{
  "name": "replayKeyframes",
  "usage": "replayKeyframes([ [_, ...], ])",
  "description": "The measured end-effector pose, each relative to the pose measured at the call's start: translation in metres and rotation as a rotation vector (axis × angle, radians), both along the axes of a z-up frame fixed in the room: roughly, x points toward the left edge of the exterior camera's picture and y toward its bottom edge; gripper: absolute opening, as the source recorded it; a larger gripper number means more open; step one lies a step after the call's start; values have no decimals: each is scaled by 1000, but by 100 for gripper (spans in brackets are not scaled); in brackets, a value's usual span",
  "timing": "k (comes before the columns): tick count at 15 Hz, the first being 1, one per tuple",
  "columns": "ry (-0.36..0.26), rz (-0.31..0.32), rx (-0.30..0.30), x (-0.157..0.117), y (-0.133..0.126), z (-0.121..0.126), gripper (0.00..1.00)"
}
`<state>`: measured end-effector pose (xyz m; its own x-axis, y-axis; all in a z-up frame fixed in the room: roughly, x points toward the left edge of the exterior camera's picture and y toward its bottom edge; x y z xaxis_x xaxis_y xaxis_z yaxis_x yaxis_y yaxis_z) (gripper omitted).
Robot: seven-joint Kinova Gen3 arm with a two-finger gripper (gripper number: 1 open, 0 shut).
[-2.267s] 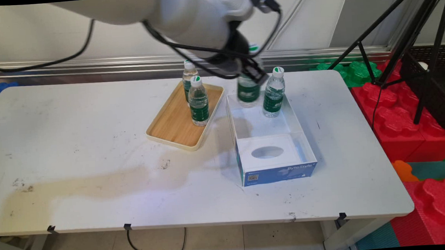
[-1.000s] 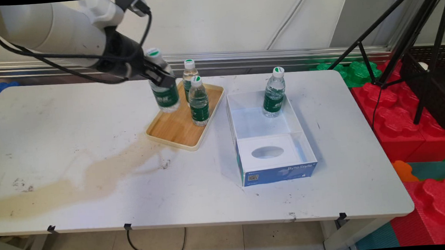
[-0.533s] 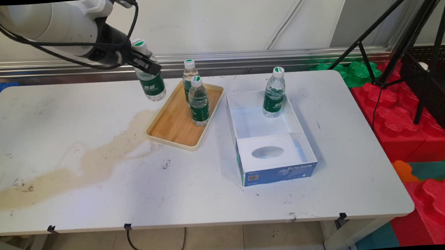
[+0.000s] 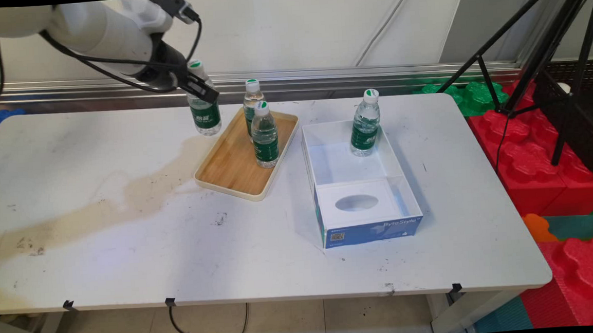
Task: Place the picked object on the tray
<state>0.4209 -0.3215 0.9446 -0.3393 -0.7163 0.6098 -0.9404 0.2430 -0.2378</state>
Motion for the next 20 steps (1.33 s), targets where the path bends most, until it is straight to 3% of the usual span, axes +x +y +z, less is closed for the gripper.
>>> replayKeyframes([
  [10,-43,-76,77,-1,-46,-47,0],
  [20,-53,-127,121,-3,-58,-71,0],
])
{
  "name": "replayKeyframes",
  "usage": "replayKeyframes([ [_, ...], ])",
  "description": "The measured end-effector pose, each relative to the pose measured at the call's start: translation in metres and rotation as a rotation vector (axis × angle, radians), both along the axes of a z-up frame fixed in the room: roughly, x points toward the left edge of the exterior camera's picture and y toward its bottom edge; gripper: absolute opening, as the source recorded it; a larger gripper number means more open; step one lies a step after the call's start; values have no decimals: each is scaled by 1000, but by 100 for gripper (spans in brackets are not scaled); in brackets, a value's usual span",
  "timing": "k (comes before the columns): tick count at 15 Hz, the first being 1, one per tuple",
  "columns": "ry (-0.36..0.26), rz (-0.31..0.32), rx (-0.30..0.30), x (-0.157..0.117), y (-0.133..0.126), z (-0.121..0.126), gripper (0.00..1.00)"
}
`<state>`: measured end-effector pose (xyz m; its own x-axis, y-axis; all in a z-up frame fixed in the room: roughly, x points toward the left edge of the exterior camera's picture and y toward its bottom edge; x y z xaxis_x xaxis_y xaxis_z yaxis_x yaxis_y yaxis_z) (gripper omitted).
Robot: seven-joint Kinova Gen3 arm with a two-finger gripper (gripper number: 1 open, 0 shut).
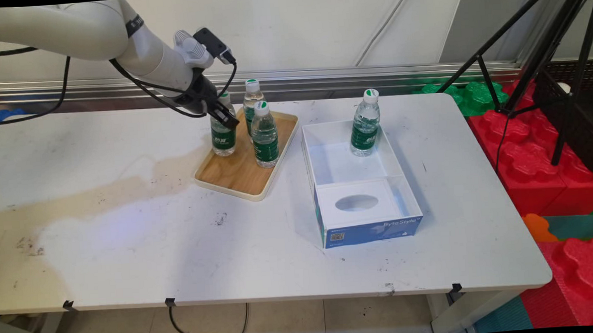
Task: Place the picked object on the tray
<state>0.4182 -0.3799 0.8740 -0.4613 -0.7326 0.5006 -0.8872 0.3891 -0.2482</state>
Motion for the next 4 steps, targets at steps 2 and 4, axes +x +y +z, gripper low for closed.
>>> replayKeyframes([
  [2,0,-1,3,1,1,-1,100],
  [4,0,-1,1,2,2,0,100],
])
